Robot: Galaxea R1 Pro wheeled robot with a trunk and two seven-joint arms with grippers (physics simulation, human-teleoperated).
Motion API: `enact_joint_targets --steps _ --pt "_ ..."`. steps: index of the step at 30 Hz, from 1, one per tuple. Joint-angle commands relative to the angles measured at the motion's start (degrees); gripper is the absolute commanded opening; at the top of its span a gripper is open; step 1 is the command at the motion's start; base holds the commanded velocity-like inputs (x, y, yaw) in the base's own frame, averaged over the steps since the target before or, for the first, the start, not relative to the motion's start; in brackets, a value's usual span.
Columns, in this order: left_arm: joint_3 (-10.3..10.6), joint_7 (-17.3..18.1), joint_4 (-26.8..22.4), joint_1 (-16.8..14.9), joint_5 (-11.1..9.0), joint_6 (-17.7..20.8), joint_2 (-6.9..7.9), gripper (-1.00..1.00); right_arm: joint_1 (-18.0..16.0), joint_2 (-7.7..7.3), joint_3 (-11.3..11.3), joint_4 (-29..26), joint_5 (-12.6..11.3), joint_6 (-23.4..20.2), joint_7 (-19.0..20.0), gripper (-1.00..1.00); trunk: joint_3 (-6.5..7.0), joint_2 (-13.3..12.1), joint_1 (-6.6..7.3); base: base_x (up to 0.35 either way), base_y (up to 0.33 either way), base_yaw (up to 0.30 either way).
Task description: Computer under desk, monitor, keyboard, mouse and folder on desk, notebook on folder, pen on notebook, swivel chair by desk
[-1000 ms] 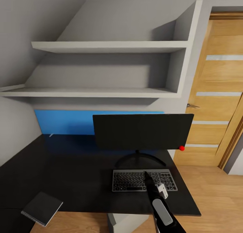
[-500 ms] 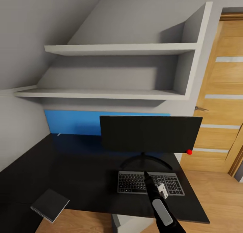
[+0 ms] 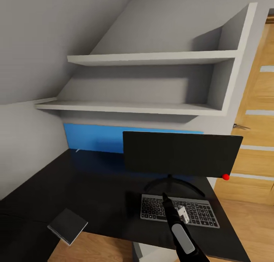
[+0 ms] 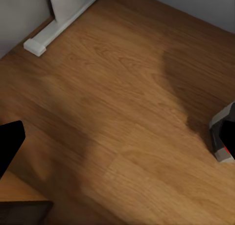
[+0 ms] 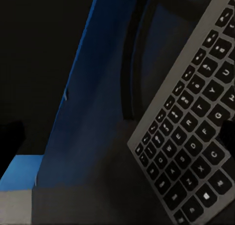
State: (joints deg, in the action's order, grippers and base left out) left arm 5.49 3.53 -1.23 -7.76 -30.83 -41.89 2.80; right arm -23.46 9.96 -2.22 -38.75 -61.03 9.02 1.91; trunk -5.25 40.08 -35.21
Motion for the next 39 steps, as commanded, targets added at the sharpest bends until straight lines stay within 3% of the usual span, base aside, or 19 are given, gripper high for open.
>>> enact_joint_targets --steps 1,32,39 --pt "0.41 0.33 0.09 -0.06 -0.64 -0.15 0.01 1.00 -0.03 0.04 -0.08 -0.02 -0.60 0.12 0.20 1.00 -0.04 0.08 -0.02 0.000 0.000 0.192" --pt "0.46 0.33 0.09 -0.06 -0.59 -0.19 0.01 1.00 -0.01 0.04 -0.07 -0.01 -0.58 0.12 0.31 1.00 1.81 0.08 -0.02 0.000 -0.001 0.192" --pt "0.49 0.33 0.09 -0.06 -0.54 -0.13 -0.06 1.00 -0.01 0.04 -0.07 -0.01 -0.58 0.12 0.36 1.00 2.25 0.08 -0.02 0.000 -0.171 0.163"
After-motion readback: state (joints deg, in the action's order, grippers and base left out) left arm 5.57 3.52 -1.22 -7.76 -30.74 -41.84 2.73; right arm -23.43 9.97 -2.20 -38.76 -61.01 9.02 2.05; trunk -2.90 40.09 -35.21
